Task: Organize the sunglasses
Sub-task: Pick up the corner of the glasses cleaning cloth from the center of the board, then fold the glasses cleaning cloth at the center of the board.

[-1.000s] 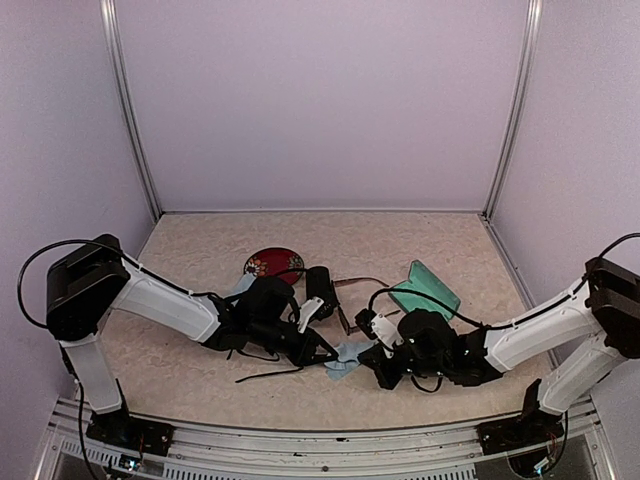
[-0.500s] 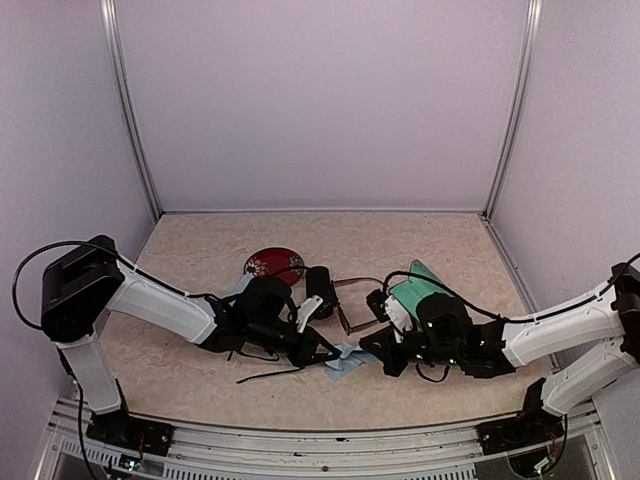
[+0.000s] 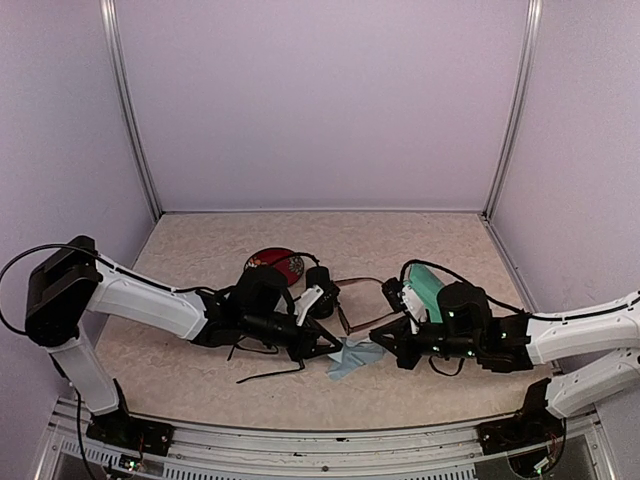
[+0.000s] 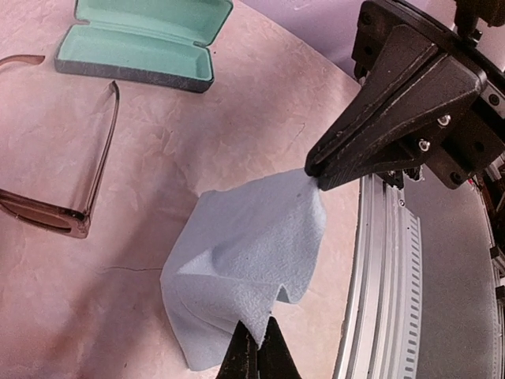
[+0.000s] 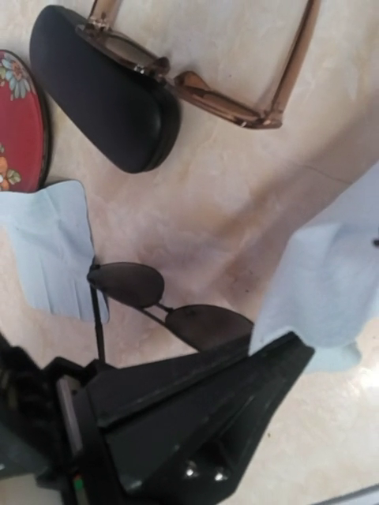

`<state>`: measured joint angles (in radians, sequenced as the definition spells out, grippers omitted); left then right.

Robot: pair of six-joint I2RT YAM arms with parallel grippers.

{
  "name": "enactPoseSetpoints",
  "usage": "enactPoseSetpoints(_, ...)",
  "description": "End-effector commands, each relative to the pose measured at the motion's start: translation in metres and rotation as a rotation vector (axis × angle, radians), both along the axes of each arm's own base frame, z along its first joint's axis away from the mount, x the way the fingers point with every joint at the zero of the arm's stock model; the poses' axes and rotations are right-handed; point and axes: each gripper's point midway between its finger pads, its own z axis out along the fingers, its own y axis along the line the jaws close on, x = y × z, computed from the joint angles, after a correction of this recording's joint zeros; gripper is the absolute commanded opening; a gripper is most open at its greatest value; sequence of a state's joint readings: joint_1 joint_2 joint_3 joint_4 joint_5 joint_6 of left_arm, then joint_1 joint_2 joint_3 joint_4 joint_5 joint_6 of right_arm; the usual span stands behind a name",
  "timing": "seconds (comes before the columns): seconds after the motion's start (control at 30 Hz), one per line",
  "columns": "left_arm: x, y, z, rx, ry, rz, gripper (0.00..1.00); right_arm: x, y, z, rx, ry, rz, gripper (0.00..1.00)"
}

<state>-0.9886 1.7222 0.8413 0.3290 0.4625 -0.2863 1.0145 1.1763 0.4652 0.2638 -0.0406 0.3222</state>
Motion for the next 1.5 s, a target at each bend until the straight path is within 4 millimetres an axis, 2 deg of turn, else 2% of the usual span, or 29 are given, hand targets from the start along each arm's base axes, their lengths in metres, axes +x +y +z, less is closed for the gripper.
enactPoseSetpoints(0.0, -0.007, -0.008, 0.026, -0.009, -0.081, -0.043, 0.0, -0.004, -0.004, 0.015, -0.01, -0.001, 0.022, 0.0)
enactPoseSetpoints(0.27, -0.032, -0.019, 0.047, 0.029, -0.127, -0.094, 0.0, -0.021, -0.014, 0.034, -0.014, 0.056, 0.049, 0.0)
enactPoseSetpoints(0.53, -0.059, -0.02, 0.042, 0.085, -0.078, -0.152, 0.0, -0.036, -0.026, 0.039, -0.069, 0.14, 0.016, 0.0)
enactPoseSetpoints(0.67, -0.061, -0.019, 0.031, 0.111, -0.056, -0.164, 0.0, -0.038, -0.033, 0.034, -0.083, 0.169, -0.015, 0.0)
enactPoseSetpoints(0.77, -0.053, -0.019, 0.022, 0.124, -0.024, -0.164, 0.0, -0.034, -0.035, 0.021, -0.103, 0.201, -0.06, 0.0)
enactPoseSetpoints(0.87, -0.036, -0.019, 0.013, 0.134, 0.008, -0.144, 0.0, -0.024, -0.037, 0.009, -0.137, 0.216, -0.123, 0.0)
enactPoseSetpoints(1.0, -0.009, -0.016, -0.002, 0.147, 0.039, -0.102, 0.0, -0.003, -0.038, -0.004, -0.133, 0.228, -0.185, 0.0)
enactPoseSetpoints(1.17, 0.022, -0.011, -0.029, 0.205, 0.059, -0.085, 0.0, 0.027, -0.038, -0.03, -0.16, 0.237, -0.22, 0.0)
enactPoseSetpoints(1.33, 0.041, -0.016, -0.042, 0.262, 0.045, -0.099, 0.04, 0.051, -0.034, -0.041, -0.167, 0.221, -0.207, 0.0)
enactPoseSetpoints(1.47, 0.051, -0.016, -0.052, 0.301, 0.031, -0.093, 0.06, 0.059, -0.03, -0.049, -0.197, 0.206, -0.182, 0.0)
